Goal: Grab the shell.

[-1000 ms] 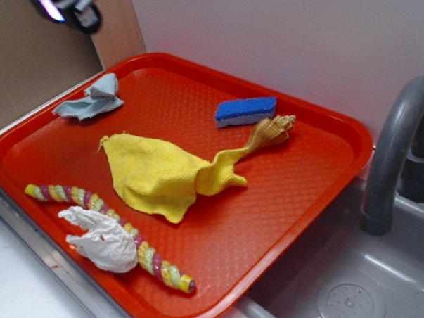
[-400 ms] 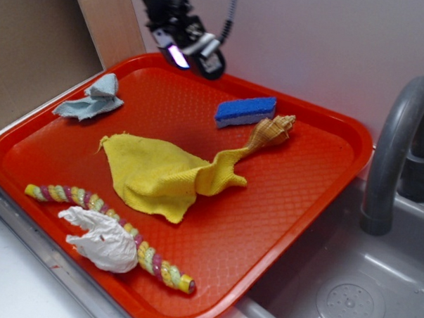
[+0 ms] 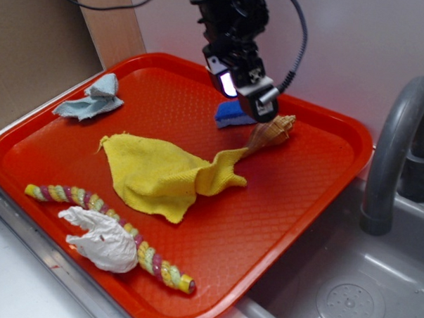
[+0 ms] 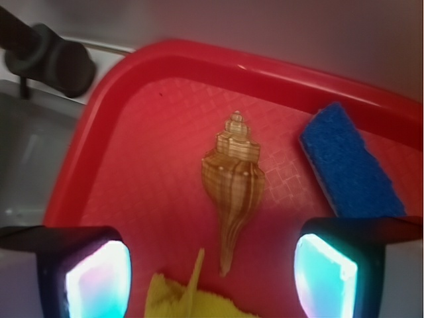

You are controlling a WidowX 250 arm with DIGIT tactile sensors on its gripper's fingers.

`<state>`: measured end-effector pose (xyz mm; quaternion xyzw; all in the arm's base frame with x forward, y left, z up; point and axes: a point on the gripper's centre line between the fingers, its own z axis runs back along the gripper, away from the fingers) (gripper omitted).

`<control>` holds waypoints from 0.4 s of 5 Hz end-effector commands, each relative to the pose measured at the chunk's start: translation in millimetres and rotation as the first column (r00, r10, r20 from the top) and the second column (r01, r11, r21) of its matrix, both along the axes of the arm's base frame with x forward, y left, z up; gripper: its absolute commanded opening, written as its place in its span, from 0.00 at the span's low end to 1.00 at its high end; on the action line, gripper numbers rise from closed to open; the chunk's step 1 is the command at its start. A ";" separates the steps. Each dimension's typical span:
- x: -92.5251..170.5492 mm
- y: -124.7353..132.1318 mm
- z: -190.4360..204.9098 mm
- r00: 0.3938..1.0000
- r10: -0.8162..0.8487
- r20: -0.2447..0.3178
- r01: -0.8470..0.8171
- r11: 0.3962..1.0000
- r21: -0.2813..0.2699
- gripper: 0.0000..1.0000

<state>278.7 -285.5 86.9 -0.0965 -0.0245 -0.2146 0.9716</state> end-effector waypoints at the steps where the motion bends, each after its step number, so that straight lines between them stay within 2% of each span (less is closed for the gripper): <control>1: -2.3 -2.6 -18.2 1.000 0.004 -0.016 -0.002 0.996 0.094 1.00; 2: 1.5 -6.0 -34.6 0.999 -0.006 -0.040 0.009 0.997 0.077 1.00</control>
